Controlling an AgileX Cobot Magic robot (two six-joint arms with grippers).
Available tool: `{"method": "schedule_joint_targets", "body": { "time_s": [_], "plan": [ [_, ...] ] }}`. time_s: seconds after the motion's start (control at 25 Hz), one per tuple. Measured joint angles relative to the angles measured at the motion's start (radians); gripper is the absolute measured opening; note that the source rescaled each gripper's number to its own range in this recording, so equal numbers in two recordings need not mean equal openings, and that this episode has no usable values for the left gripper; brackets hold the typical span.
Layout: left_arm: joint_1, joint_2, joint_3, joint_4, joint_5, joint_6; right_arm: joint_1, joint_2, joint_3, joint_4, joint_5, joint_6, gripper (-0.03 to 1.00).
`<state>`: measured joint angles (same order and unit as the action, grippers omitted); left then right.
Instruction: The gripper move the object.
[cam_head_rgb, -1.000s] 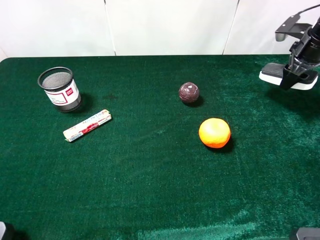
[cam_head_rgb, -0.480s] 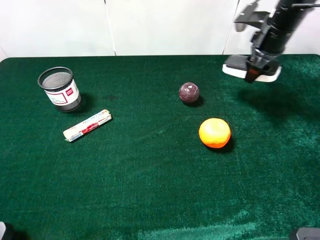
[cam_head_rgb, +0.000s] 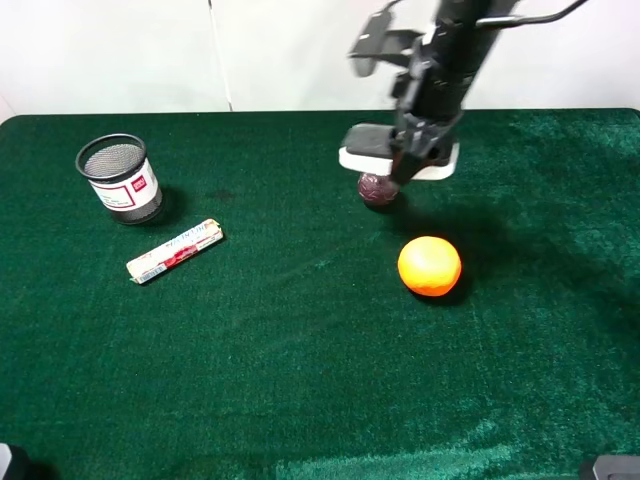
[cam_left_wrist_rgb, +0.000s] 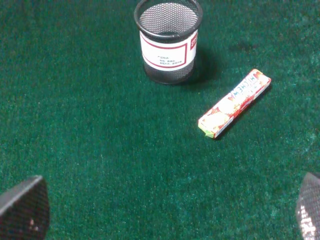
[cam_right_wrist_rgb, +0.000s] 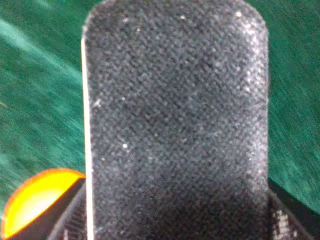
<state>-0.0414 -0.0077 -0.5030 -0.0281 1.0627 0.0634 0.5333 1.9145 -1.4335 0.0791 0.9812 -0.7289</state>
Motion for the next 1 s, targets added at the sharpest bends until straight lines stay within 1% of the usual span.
{"method": "schedule_joint_targets", "body": {
  "time_s": [0.2,0.44,0.64,0.76,1.0],
  "plan": [
    [0.000,0.000,0.000,0.000,0.000,0.000,0.138,0.000,0.020,0.026,-0.039,0.025,0.00],
    [0.000,0.000,0.000,0.001,0.000,0.000,0.286,0.000,0.084,0.079,-0.152,0.037,0.00],
    [0.000,0.000,0.000,0.001,0.000,0.000,0.380,0.000,0.161,0.115,-0.246,0.046,0.00],
    [0.000,0.000,0.000,0.001,0.000,0.000,0.416,0.022,0.195,0.128,-0.290,0.056,0.00],
    [0.000,0.000,0.000,0.001,0.000,0.000,0.440,0.121,0.202,0.132,-0.351,0.077,0.00]
  ]
}}
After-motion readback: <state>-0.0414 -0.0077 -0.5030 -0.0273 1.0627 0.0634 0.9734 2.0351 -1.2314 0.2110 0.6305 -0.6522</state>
